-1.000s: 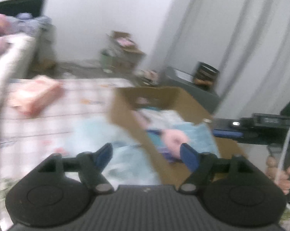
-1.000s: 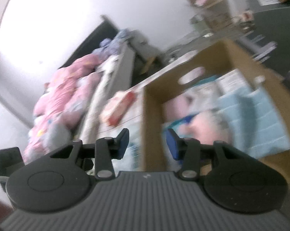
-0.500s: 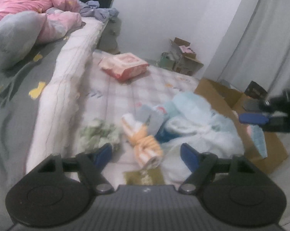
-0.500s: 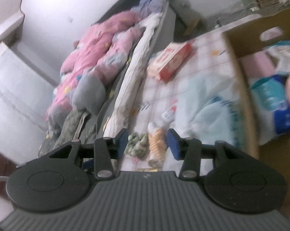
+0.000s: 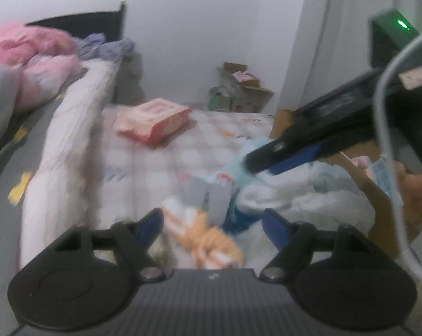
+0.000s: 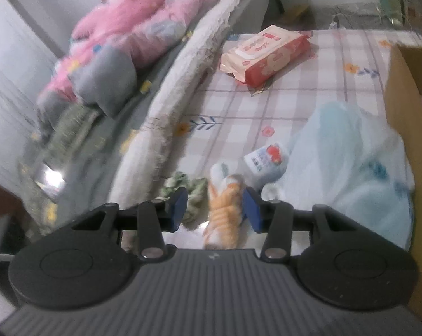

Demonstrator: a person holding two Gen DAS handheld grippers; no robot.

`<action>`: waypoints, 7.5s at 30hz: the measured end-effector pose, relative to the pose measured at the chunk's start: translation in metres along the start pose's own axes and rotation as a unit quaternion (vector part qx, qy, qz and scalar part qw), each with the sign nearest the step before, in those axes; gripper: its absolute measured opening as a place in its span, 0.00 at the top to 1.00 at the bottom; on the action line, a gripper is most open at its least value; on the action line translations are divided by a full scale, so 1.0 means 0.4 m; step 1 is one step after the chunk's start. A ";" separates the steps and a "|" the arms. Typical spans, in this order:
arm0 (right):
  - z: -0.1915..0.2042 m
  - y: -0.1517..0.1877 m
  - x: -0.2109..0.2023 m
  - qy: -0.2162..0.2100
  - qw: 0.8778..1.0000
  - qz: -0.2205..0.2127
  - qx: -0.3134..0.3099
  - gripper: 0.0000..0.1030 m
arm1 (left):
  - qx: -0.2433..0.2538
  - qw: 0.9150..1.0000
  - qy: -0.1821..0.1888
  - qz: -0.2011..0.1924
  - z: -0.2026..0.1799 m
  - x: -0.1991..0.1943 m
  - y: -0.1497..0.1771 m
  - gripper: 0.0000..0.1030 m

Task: Organize soft objects
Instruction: 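Grasp the white yogurt cup by its lid with the right tool, then carry the yogurt cup with the right tool into the cardboard box, then release the cup and return the right tool to the bed, then grasp the orange-striped rolled towel with the right tool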

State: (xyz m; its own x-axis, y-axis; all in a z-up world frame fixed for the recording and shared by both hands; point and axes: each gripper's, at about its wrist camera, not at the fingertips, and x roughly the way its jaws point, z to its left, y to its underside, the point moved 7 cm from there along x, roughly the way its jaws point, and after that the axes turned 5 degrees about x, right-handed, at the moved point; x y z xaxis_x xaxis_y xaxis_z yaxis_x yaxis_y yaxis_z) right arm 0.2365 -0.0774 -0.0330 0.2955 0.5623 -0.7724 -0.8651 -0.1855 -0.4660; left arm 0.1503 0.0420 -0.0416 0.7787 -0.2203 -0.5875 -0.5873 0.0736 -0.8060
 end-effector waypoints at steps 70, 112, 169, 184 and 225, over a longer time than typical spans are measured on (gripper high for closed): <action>-0.151 -0.253 0.102 -0.161 0.977 0.038 0.137 0.98 | -0.094 0.995 0.034 0.028 0.064 0.183 -0.167 0.48; -0.707 0.304 -0.410 -0.114 0.929 -0.058 0.348 0.88 | 0.075 0.965 0.199 0.156 -0.680 0.215 -0.086 0.50; -0.694 0.312 -0.279 -0.036 0.948 0.002 0.315 0.69 | -0.074 0.995 0.018 0.064 -0.163 -0.066 0.071 0.28; -0.438 0.140 -0.415 -0.050 0.976 -0.108 0.183 0.59 | -0.077 0.996 -0.009 0.048 -0.104 -0.096 0.096 0.25; -0.021 -0.033 0.301 -0.039 0.982 0.175 0.057 0.66 | -0.156 0.985 0.022 0.066 0.008 0.101 0.111 0.50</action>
State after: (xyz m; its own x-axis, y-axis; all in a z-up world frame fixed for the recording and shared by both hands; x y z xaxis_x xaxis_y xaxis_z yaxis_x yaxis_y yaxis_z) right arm 0.2868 -0.0142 -0.1234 -0.0556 0.5414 -0.8389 -0.9494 -0.2887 -0.1234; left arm 0.1565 0.0395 -0.1012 0.6842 -0.2709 -0.6771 -0.7279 -0.1956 -0.6572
